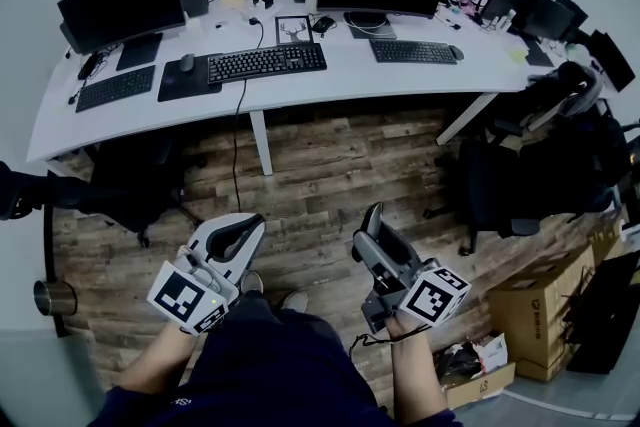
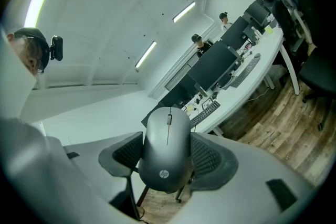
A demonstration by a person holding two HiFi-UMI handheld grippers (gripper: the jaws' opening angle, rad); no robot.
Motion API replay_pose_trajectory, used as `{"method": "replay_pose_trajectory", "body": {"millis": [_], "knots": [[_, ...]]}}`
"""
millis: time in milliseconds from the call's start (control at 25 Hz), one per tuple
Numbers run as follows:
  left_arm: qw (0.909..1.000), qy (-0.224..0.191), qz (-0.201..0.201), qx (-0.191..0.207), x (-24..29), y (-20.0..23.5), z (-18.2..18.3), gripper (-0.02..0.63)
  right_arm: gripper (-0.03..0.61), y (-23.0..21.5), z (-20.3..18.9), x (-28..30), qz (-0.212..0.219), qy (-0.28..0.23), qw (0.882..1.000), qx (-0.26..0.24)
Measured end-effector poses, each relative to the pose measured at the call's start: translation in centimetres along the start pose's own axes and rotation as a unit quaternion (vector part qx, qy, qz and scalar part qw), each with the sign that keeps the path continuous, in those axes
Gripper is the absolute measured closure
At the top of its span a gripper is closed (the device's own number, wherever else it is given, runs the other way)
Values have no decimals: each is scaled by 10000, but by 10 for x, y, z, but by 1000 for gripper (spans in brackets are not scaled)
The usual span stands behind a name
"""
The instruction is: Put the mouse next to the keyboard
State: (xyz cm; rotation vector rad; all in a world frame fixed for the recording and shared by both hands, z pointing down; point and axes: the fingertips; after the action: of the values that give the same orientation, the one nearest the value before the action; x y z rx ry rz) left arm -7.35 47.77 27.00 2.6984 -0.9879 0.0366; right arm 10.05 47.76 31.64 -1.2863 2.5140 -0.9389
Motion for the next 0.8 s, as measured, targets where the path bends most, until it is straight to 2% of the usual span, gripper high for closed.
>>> {"method": "replay_pose_trajectory", "body": {"millis": [400,800], "knots": [[10000,-23,-8,7,17,-2,0,575,290,-14,9,-3,-4,-25,10000,-10],[10000,-34,-3,-5,37,16,2,575,290,-31,21,14,-6,-48,10000,-23]]}}
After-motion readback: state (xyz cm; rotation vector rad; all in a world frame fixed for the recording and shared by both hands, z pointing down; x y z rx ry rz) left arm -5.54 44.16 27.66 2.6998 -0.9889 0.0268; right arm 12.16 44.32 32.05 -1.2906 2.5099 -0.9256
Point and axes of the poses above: the fingertips, and each gripper's own axes: x forward along the fingers, y to its left, z out of its top, and after that the axes turned 10 degrees about -x, right-handed
